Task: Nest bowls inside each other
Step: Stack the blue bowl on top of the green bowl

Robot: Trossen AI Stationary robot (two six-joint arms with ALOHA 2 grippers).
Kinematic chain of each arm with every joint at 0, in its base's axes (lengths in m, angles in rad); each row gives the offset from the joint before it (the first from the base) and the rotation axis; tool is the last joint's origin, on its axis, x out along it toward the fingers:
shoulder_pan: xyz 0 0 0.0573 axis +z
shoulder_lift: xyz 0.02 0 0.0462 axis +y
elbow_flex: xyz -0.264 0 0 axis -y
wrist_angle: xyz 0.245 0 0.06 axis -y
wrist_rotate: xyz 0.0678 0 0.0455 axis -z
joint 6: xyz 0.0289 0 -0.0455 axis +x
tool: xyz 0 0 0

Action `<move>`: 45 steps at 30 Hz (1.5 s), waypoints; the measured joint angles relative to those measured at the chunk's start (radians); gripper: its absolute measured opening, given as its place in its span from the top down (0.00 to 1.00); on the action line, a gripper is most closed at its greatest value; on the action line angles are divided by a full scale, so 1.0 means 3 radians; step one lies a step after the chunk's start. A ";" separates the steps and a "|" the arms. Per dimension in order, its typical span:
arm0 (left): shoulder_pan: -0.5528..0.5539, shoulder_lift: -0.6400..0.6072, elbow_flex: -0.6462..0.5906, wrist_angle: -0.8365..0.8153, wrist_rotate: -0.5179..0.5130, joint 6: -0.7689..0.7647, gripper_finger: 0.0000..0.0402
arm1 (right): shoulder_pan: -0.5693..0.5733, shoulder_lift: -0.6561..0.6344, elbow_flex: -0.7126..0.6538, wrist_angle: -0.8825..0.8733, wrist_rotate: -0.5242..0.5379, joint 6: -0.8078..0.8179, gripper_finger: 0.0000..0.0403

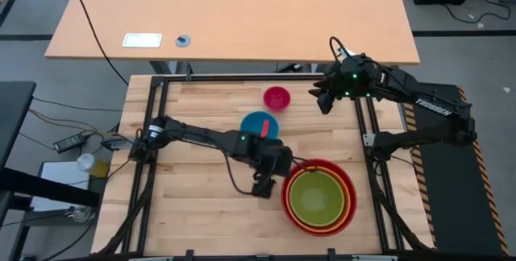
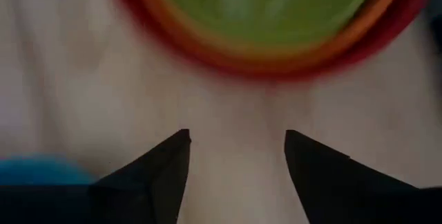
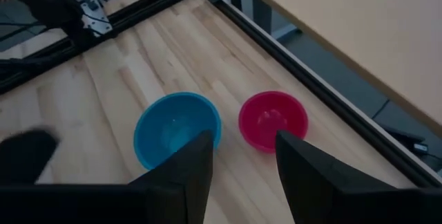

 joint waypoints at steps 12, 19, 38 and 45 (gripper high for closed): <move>0.0529 -0.0012 -0.0738 -0.0003 -0.0008 0.0333 0.57 | 0.0183 0.0002 0.0000 -0.0003 0.0000 0.0232 0.59; 0.0708 -0.0029 -0.1012 0.0149 0.0097 0.0469 0.57 | 0.0263 0.0002 0.0000 -0.0013 0.0081 0.0314 0.59; 0.0860 -0.0385 -0.1138 0.0374 -0.0428 0.0536 0.57 | 0.0276 0.0004 0.0000 0.0152 0.0095 0.0396 0.59; 0.1114 -0.0343 -0.1502 0.0560 -0.0007 0.0481 0.57 | 0.0276 0.0004 0.0000 0.0186 0.0093 0.0395 0.59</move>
